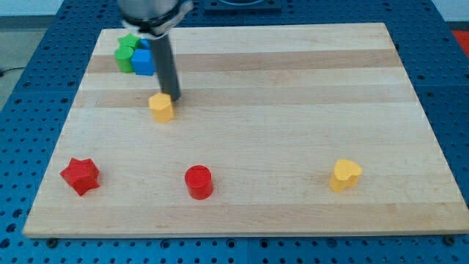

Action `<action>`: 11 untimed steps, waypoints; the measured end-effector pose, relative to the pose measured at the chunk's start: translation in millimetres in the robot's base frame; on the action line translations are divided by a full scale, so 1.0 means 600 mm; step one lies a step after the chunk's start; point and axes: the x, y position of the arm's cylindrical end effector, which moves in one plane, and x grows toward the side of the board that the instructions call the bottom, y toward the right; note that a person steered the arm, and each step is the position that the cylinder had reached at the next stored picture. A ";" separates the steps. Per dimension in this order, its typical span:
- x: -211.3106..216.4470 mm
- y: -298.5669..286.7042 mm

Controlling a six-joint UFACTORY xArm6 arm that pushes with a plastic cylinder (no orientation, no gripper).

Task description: Push the hexagon near to the red star

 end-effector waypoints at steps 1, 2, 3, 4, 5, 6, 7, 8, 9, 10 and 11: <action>0.060 -0.034; 0.077 -0.027; 0.111 -0.020; 0.150 -0.021; 0.154 -0.023; 0.155 -0.025; 0.182 -0.039; 0.195 0.026; 0.249 0.024; 0.248 0.020; 0.237 0.000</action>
